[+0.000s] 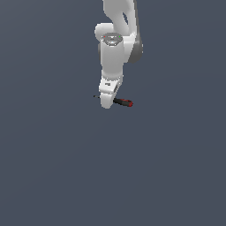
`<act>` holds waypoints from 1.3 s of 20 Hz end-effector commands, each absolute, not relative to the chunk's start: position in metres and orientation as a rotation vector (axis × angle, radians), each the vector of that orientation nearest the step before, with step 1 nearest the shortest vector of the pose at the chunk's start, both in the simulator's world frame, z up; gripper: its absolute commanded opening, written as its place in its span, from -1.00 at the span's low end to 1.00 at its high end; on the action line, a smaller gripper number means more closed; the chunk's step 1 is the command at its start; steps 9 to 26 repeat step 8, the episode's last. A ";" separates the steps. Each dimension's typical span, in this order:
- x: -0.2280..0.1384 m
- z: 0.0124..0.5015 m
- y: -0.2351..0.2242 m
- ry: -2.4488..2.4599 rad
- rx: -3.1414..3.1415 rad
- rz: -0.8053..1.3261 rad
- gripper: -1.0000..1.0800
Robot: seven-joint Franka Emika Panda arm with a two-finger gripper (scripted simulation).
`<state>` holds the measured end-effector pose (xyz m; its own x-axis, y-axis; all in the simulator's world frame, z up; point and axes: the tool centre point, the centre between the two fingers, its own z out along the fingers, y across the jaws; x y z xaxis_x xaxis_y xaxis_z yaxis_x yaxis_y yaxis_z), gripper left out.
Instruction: Pick up the object and move it to a goal position.
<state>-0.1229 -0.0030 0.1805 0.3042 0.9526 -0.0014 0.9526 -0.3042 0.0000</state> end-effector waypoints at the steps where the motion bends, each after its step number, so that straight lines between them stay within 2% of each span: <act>1: -0.127 0.189 0.001 1.852 2.537 -0.001 -1.00; 26: -0.131 0.199 0.005 1.852 2.538 0.000 -1.00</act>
